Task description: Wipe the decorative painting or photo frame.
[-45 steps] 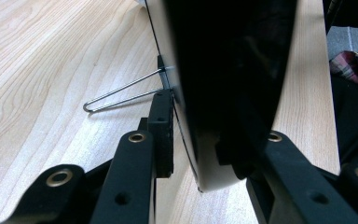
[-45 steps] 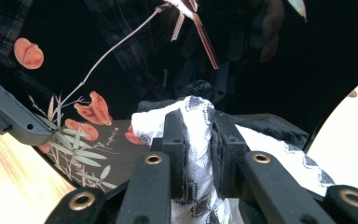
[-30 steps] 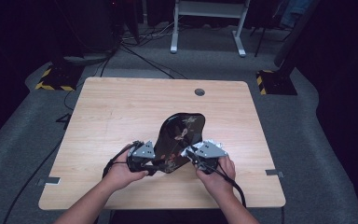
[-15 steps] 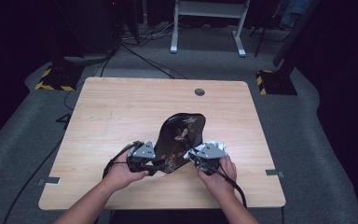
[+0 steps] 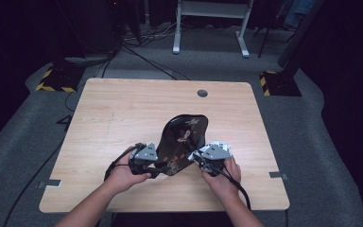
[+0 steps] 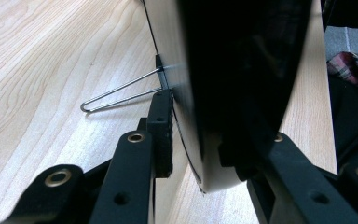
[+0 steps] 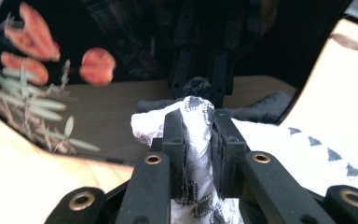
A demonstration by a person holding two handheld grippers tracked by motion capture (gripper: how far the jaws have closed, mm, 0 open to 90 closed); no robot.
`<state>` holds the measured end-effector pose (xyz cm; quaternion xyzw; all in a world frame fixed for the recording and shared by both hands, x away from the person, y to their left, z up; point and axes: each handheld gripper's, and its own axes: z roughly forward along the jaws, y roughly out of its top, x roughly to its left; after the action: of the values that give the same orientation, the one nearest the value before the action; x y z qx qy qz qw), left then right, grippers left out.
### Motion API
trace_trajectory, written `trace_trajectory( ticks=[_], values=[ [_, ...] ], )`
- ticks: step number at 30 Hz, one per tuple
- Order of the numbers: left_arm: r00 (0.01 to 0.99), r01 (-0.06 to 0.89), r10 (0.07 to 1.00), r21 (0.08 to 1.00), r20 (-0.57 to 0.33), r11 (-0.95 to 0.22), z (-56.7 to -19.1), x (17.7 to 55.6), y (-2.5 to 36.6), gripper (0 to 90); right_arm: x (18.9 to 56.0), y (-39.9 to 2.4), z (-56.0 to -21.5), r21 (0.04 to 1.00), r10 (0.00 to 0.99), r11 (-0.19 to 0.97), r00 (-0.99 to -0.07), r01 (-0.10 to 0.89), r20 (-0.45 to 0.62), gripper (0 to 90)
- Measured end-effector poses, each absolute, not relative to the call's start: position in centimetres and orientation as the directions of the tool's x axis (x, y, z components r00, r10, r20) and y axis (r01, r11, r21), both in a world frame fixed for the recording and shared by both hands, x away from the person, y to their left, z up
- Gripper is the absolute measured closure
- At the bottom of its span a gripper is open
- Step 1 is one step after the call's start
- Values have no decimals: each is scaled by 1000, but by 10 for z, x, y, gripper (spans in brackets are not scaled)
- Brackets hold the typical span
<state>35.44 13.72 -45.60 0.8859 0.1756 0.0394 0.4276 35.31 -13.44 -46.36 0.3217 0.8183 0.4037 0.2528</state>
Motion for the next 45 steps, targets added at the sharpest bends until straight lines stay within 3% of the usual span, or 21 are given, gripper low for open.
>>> trace_trajectory(
  ticks=[7,15,23,30,39,45],
  values=[
    [935,278,346,772,-80,-572,-456,354,137,698,360,-141,-442,857,752,421,-643,296,-148,787],
    [935,279,347,771,-80,-573,-456,354,137,694,357,-140,-473,826,749,446,-649,345,-133,787],
    [935,279,345,772,-82,-572,-456,355,137,695,365,-149,-438,872,774,388,-619,299,-132,787],
    [935,277,347,770,-78,-574,-456,354,137,695,363,-150,-469,843,776,404,-622,355,-110,787],
    [937,271,343,771,-73,-576,-456,355,137,696,368,-154,-430,890,789,364,-598,275,-138,787],
    [937,271,343,770,-73,-577,-456,354,137,696,368,-158,-455,872,797,368,-593,323,-116,788]
  ],
)
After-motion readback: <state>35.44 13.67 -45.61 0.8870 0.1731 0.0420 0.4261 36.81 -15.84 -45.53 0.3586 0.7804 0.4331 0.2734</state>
